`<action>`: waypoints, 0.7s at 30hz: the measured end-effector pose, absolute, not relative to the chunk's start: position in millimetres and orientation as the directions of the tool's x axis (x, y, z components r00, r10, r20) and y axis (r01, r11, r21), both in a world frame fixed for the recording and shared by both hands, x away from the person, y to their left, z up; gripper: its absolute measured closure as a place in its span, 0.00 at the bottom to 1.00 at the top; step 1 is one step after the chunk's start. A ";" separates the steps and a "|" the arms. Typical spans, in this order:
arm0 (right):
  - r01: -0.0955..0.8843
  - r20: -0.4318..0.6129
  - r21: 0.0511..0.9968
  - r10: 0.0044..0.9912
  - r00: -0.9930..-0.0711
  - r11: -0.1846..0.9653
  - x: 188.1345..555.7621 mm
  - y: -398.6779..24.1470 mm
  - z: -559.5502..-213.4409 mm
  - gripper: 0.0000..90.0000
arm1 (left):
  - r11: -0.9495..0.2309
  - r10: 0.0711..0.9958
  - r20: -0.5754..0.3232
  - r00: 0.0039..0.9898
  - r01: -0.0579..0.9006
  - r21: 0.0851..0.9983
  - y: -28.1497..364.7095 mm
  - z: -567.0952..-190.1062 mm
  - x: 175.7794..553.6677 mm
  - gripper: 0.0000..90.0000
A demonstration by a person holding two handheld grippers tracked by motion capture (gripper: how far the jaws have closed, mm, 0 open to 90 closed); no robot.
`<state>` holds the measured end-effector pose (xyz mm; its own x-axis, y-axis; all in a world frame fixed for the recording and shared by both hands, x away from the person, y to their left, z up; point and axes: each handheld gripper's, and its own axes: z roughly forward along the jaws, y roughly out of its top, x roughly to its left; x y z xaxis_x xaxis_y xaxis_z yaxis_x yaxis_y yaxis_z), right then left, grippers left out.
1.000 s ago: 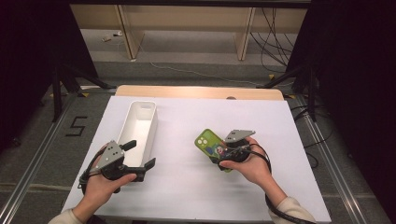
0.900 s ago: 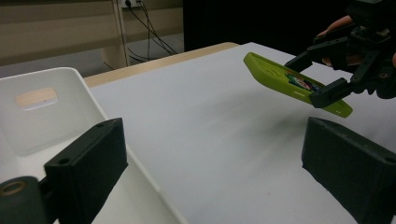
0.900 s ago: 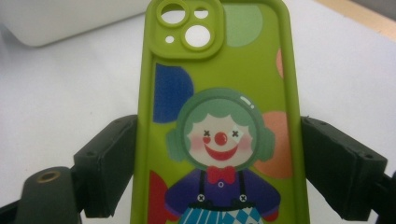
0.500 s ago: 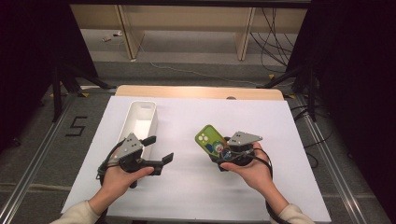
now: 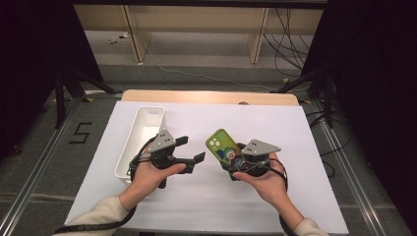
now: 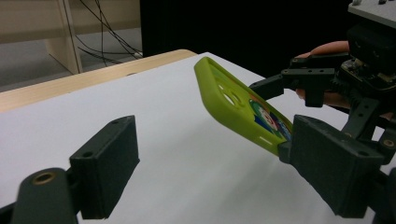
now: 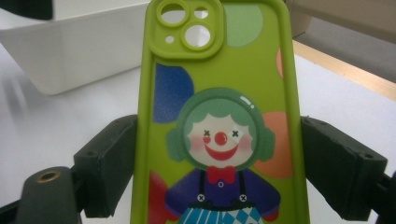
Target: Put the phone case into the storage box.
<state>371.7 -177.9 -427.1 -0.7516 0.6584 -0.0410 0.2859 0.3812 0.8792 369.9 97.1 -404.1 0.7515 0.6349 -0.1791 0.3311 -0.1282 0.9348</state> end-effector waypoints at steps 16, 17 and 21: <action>0.271 -0.043 0.892 0.664 -0.747 0.362 369.7 -176.6 -424.4 0.19 | -0.107 0.611 -0.239 0.755 0.377 0.920 65.1 -407.7 383.4 0.32; 0.270 -0.043 0.892 0.663 -0.747 0.361 369.6 -176.2 -424.4 0.19 | -0.105 0.614 -0.243 0.751 0.382 0.918 64.3 -408.1 383.8 0.33; 0.266 -0.045 0.894 0.663 -0.747 0.360 369.1 -175.6 -423.8 0.19 | -0.083 0.616 -0.267 0.741 0.398 0.913 63.1 -409.8 386.2 0.39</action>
<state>369.1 -175.6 -423.8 -0.7469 0.6634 -0.0453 0.2657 0.3602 0.8943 386.2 63.1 -409.8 0.7415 0.6156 -0.2670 0.3982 -0.0835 0.9135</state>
